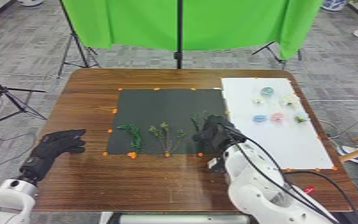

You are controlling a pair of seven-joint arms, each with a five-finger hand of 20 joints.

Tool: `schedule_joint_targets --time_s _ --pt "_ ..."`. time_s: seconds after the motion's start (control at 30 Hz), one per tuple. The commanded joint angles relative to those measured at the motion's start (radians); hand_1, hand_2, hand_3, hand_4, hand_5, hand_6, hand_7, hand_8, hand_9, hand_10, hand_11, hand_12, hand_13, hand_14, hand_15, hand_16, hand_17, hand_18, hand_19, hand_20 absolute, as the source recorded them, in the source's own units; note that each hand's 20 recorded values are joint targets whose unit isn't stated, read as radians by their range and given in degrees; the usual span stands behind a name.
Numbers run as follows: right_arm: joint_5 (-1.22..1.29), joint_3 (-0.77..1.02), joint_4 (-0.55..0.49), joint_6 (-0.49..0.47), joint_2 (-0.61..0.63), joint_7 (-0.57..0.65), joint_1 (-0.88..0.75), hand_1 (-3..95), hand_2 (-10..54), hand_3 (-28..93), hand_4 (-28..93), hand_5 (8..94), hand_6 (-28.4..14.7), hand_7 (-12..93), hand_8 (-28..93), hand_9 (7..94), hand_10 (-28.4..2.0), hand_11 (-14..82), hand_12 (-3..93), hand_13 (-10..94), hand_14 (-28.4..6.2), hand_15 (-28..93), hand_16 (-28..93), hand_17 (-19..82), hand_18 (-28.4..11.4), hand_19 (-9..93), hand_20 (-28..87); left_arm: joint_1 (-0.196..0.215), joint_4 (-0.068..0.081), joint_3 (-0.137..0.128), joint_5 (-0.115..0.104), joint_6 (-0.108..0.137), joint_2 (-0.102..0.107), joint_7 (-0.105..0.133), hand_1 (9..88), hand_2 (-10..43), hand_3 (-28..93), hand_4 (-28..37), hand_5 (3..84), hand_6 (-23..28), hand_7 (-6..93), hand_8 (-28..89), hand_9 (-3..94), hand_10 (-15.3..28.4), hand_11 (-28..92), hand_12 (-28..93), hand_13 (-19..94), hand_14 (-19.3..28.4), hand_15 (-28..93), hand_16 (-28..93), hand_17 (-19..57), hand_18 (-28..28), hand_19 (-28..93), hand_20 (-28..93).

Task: Arrange flowers

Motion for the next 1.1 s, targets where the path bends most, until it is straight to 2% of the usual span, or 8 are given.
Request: schedule_joint_targets --time_s 0.03,0.53,0.87,0.97,1.07,1.1 --pt "0.004 0.01 -0.037 -0.012 0.009 -0.007 -0.041 32.0 -7.4 66 -3 79.1 -4.8 16 -6 90.4 -13.1 41.1 27.3 94 -2.3 61 32 70 -12.3 93 57 0.018 0.004 0.0 0.004 -0.019 -0.013 -0.018 33.4 7.9 63 -11.7 49.2 6.1 11.8 -6 51.1 15.5 26 15 44 20.6 35 0 10.3 16.1 25 24" --pt "0.013 0.025 -0.062 -0.027 0.008 -0.016 -0.084 31.8 -7.0 66 -3 78.9 -5.1 15 -6 90.3 -13.0 40.9 27.2 94 -2.2 61 32 70 -12.1 93 56 0.021 0.002 -0.004 0.004 -0.019 -0.014 -0.02 33.2 7.8 63 -11.8 49.1 6.1 11.8 -6 50.9 15.4 26 15 44 20.5 35 0 10.2 16.1 25 24" --pt "0.072 0.074 -0.155 0.01 0.045 -0.055 -0.078 31.6 -6.9 66 -3 79.3 -5.0 15 -6 90.7 -13.0 40.7 27.1 94 -2.1 61 31 70 -12.1 93 56 0.018 0.003 -0.001 0.004 -0.021 -0.011 -0.021 33.2 7.8 63 -11.8 49.1 6.1 11.7 -6 50.8 15.5 25 15 44 20.5 35 0 10.2 16.1 25 24" --pt "0.092 0.105 -0.162 0.052 0.066 -0.066 -0.062 31.4 -6.8 66 -3 79.3 -5.0 15 -6 90.6 -13.0 40.7 27.3 94 -2.1 61 31 70 -12.1 93 56 0.014 0.005 0.003 0.004 -0.025 -0.009 -0.021 33.2 7.8 63 -11.7 49.1 6.1 11.7 -6 50.9 15.5 25 15 44 20.5 35 0 10.2 16.0 25 24" --pt "0.029 0.125 -0.136 0.148 0.1 -0.07 -0.032 31.5 -6.9 66 -3 78.8 -4.7 16 -6 89.4 -13.0 39.9 27.2 94 -2.1 60 31 69 -12.5 93 56 0.015 0.003 0.002 0.004 -0.023 -0.008 -0.023 33.2 7.8 63 -11.7 49.0 6.1 11.7 -6 50.9 15.4 25 15 44 20.5 35 0 10.2 16.1 25 24" --pt "-0.006 0.126 -0.118 0.183 0.113 -0.068 -0.017 31.7 -7.0 66 -3 77.5 -4.5 17 -6 87.8 -13.2 37.9 27.5 93 -2.9 58 34 67 -13.7 93 56 0.015 0.004 0.002 0.004 -0.022 -0.007 -0.022 33.2 7.8 63 -11.7 49.0 6.1 11.7 -6 50.8 15.4 25 15 44 20.5 35 0 10.2 16.1 25 24"
